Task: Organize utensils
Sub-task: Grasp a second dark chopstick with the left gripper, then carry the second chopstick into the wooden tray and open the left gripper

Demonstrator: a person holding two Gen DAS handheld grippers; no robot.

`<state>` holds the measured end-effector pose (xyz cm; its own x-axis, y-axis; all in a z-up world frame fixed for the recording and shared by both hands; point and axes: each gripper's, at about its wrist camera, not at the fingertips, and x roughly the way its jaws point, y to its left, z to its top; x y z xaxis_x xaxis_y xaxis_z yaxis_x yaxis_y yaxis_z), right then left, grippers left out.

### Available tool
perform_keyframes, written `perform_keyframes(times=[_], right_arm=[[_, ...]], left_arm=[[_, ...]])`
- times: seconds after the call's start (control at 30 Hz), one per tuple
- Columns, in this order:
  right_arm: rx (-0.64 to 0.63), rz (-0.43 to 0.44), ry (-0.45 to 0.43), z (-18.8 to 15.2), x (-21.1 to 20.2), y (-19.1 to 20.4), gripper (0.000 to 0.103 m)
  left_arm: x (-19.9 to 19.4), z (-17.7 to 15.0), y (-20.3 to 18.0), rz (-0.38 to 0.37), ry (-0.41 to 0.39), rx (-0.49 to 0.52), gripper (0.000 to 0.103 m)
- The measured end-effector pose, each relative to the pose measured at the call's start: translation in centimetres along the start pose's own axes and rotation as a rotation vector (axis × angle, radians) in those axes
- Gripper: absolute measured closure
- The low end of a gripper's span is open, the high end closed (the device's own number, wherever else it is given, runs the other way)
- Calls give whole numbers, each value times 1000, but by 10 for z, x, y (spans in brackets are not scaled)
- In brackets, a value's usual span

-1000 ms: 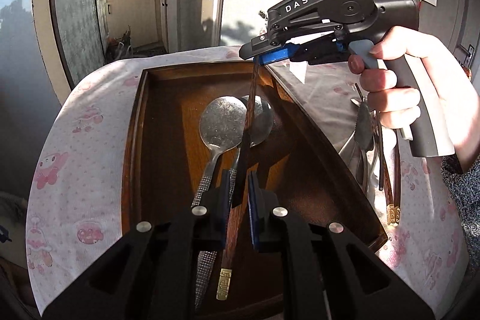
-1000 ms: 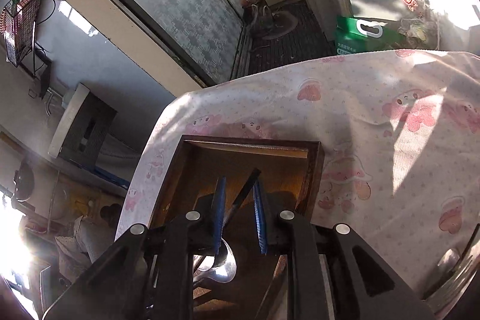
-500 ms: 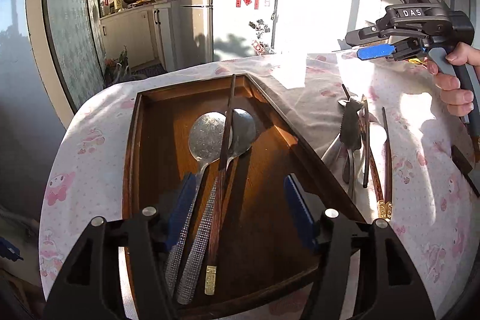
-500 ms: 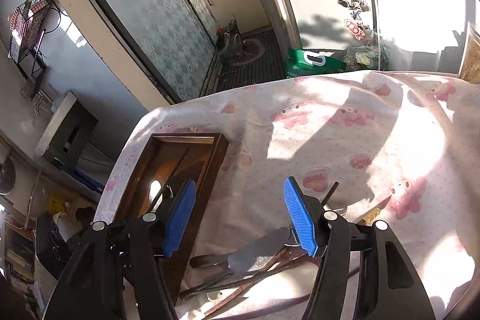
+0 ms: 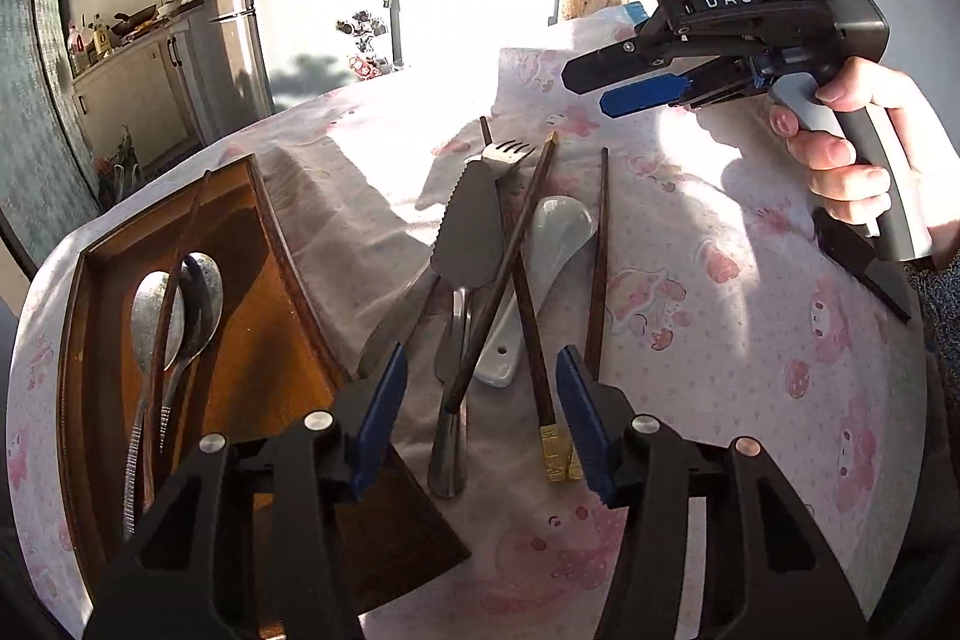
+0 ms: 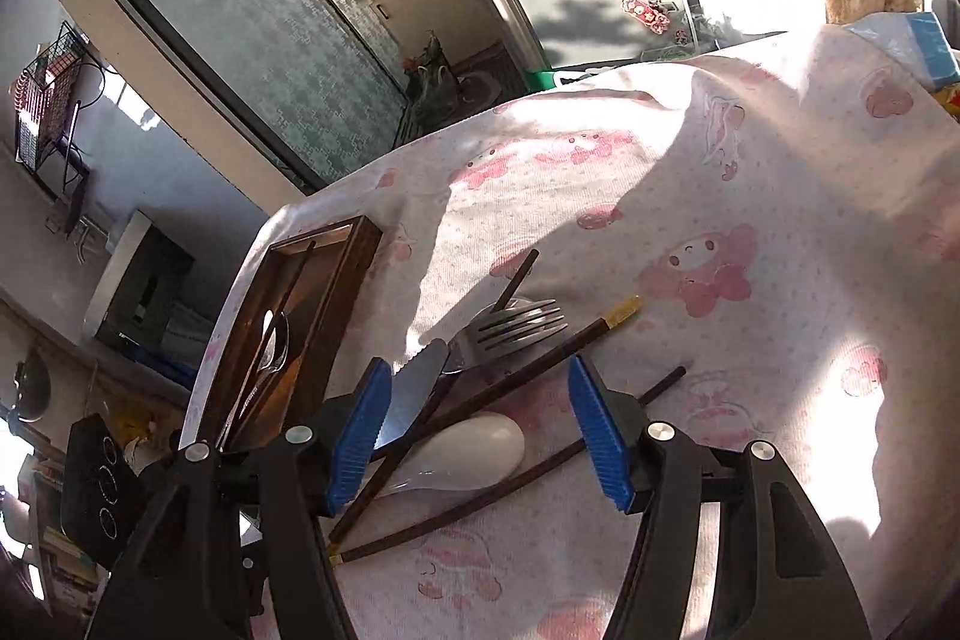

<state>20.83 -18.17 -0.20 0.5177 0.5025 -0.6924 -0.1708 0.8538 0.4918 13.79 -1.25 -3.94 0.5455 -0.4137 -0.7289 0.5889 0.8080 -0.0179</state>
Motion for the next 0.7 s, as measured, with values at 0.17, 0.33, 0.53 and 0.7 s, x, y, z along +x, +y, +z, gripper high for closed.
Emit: perform_keyframes(times=[0.17, 0.33, 0.53, 0.7], right_arm=[[17, 22, 2, 0, 5, -7, 41], [61, 57, 25, -1, 17, -18, 41], [139, 127, 52, -9, 34, -21, 41], [202, 126, 58, -14, 48, -22, 41]], left_arm=[[19, 6, 2, 10, 47, -2, 74], [16, 9, 2, 1, 43, 1, 91], [1, 16, -8, -16, -2, -25, 95], [-6, 28, -13, -64, -30, -73, 97]])
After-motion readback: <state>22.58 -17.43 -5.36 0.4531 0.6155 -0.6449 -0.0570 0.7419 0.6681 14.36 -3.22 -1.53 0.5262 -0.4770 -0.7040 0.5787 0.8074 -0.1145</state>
